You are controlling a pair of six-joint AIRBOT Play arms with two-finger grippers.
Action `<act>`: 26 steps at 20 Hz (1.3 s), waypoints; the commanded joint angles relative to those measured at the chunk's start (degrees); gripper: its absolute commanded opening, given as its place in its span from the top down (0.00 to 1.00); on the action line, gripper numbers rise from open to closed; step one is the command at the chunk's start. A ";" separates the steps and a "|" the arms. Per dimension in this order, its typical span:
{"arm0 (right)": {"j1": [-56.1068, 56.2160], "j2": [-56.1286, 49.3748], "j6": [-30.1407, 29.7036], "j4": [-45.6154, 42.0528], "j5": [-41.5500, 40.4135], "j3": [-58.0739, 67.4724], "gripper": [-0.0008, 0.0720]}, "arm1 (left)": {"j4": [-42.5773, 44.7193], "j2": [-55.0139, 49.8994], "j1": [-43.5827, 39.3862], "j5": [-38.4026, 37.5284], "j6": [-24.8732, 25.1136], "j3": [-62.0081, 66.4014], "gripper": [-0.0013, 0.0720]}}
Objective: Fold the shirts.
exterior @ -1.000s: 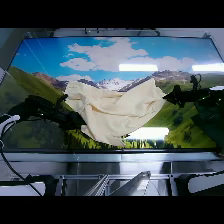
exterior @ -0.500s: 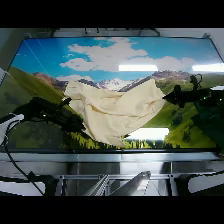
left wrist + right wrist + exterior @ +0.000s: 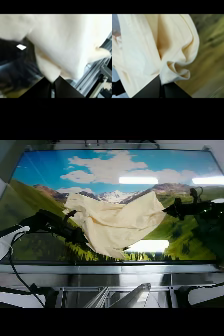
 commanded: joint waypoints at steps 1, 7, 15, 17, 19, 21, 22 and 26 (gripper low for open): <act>-0.83 2.97 -3.43 3.98 8.50 0.09 0.96 | -5.81 4.09 0.90 3.39 1.84 0.37 0.96; -10.78 25.51 -16.76 43.25 22.49 0.07 0.96 | -22.10 36.39 12.44 26.40 5.77 18.14 0.96; -16.26 65.24 -34.69 56.48 -8.94 0.07 0.96 | -21.64 54.18 36.26 11.23 4.87 57.59 0.95; -15.76 70.27 -31.34 44.06 -16.63 0.07 0.96 | -21.64 48.74 35.26 14.27 1.22 60.13 0.95; -14.53 69.66 -23.65 32.17 -16.83 -0.44 0.96 | -21.46 42.84 30.36 16.61 0.76 57.72 0.95; -10.60 64.52 -18.18 25.49 -16.28 -4.17 0.96 | -19.41 36.76 24.94 16.00 0.85 52.68 0.95; -7.50 61.07 -18.58 25.09 -16.55 -7.17 0.96 | -17.09 33.48 22.38 14.62 1.09 50.40 0.95; 8.37 39.19 -32.39 25.16 -32.89 -14.82 0.96 | -8.17 18.34 14.21 4.02 4.57 42.36 0.95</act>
